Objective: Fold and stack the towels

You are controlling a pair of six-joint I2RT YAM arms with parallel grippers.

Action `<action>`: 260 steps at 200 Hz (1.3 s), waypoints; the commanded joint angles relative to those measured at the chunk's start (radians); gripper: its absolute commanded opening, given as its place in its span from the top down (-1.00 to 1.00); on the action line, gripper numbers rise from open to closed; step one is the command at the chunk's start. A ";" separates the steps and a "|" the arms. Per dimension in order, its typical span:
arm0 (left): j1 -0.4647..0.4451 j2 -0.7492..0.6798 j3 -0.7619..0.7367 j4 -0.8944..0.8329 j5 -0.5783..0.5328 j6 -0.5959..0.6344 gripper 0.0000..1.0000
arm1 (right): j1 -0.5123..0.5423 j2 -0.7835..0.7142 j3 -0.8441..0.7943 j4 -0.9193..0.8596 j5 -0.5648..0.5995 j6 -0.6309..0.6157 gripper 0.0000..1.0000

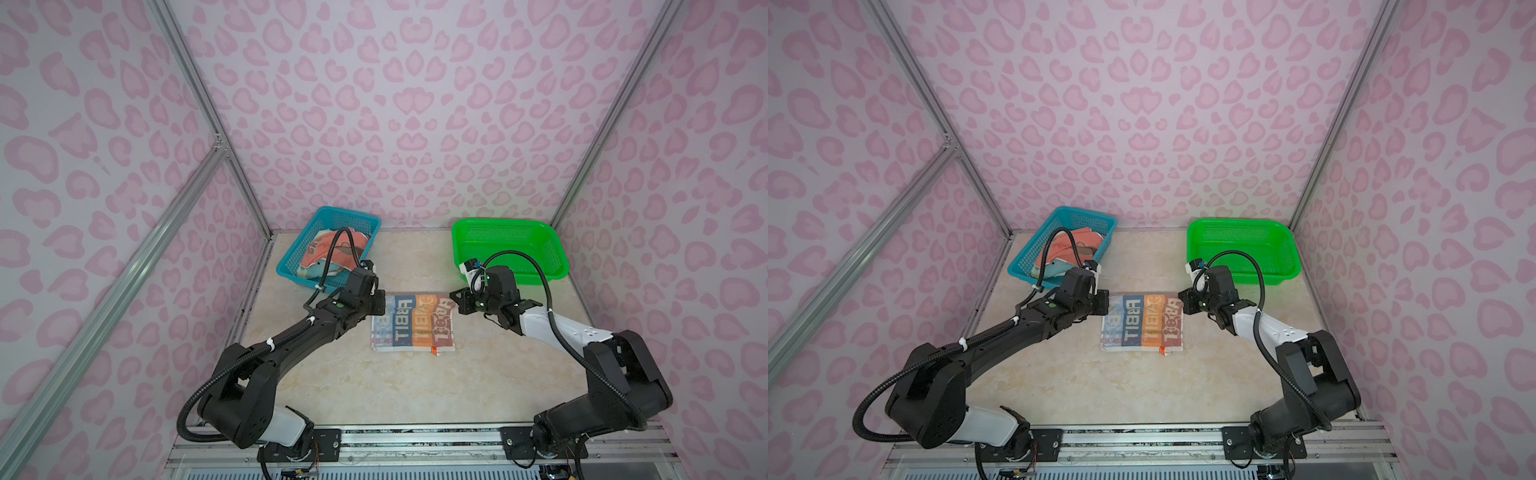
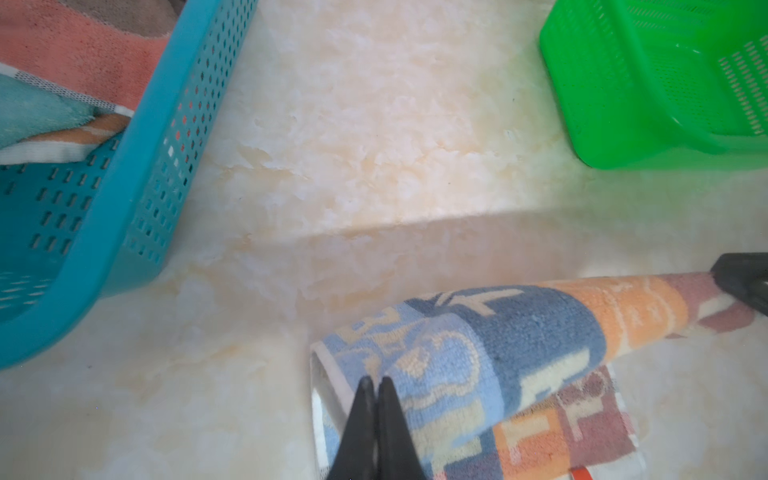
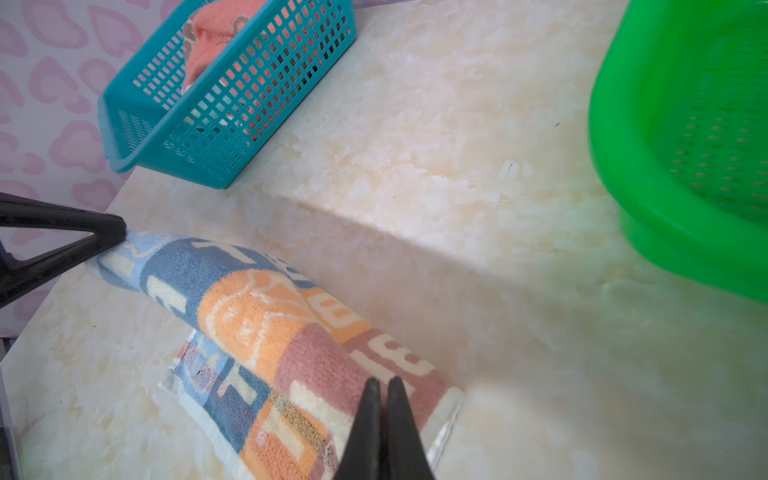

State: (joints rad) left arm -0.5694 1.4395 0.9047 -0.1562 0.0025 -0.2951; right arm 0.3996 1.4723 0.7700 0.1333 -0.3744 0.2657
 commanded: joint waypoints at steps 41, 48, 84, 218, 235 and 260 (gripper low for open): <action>-0.069 -0.084 -0.071 -0.075 -0.084 -0.059 0.95 | 0.082 -0.151 -0.170 -0.083 0.056 0.003 1.00; -0.075 -0.090 -0.082 -0.080 -0.088 -0.062 0.95 | 0.095 -0.166 -0.186 -0.089 0.069 0.007 1.00; -0.105 -0.096 -0.133 -0.092 -0.105 -0.082 0.95 | 0.156 -0.199 -0.251 -0.117 0.127 0.034 1.00; -0.163 -0.173 -0.143 -0.159 -0.191 -0.096 -0.21 | 0.207 -0.366 -0.273 -0.288 0.282 0.188 -0.23; -0.163 -0.173 -0.106 -0.151 -0.138 -0.102 -0.18 | 0.189 -0.352 -0.262 -0.283 0.251 0.232 -0.29; -0.169 -0.141 -0.091 -0.103 -0.076 -0.118 -0.14 | 0.173 -0.296 -0.257 -0.257 0.191 0.282 -0.29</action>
State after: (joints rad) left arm -0.7341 1.2766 0.7975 -0.2977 -0.1379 -0.3985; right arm 0.5831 1.1343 0.5095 -0.1234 -0.1333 0.4732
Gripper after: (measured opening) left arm 0.577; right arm 0.644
